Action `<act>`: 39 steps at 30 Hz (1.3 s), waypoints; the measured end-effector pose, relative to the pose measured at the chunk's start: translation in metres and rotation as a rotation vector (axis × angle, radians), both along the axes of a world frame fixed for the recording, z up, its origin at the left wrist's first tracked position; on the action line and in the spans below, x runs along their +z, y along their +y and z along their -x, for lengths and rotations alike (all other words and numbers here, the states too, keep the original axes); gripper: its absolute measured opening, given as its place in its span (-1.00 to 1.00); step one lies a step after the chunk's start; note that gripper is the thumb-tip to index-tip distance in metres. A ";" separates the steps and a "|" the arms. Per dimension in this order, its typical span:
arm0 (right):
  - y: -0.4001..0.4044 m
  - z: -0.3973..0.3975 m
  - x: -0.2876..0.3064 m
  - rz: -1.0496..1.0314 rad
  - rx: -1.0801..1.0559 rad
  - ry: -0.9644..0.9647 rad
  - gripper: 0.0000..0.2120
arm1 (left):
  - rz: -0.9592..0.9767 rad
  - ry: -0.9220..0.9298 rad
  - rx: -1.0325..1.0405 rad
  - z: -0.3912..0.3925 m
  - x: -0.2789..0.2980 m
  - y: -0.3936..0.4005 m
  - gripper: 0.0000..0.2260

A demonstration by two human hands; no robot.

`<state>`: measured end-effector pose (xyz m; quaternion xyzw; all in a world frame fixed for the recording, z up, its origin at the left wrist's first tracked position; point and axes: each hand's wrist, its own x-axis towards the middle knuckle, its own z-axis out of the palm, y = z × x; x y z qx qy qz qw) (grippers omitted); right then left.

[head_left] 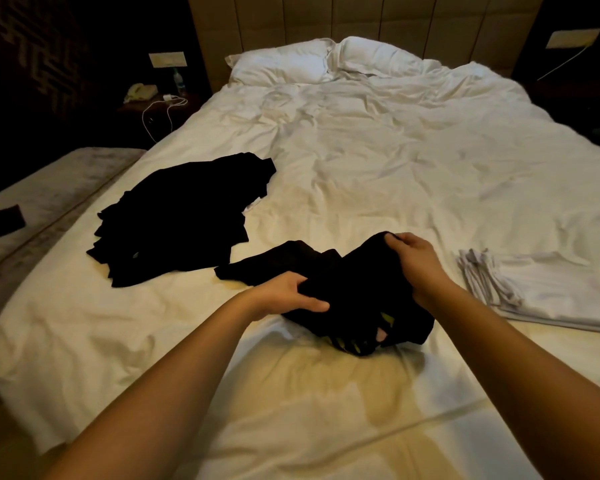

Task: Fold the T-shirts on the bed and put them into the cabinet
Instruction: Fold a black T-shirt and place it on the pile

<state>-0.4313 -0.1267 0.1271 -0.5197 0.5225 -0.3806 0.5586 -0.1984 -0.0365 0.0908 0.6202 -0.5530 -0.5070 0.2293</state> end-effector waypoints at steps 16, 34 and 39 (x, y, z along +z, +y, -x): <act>0.009 -0.016 -0.032 0.281 0.384 0.314 -0.82 | 0.444 0.089 0.316 0.038 0.001 -0.042 -0.82; -0.050 0.035 -0.026 -0.154 -0.186 0.000 -0.76 | 0.201 0.226 0.304 0.025 0.012 -0.054 -0.81; -0.053 0.044 -0.020 -0.172 -0.110 0.045 -0.87 | 0.198 0.209 0.388 0.022 0.018 -0.065 -0.71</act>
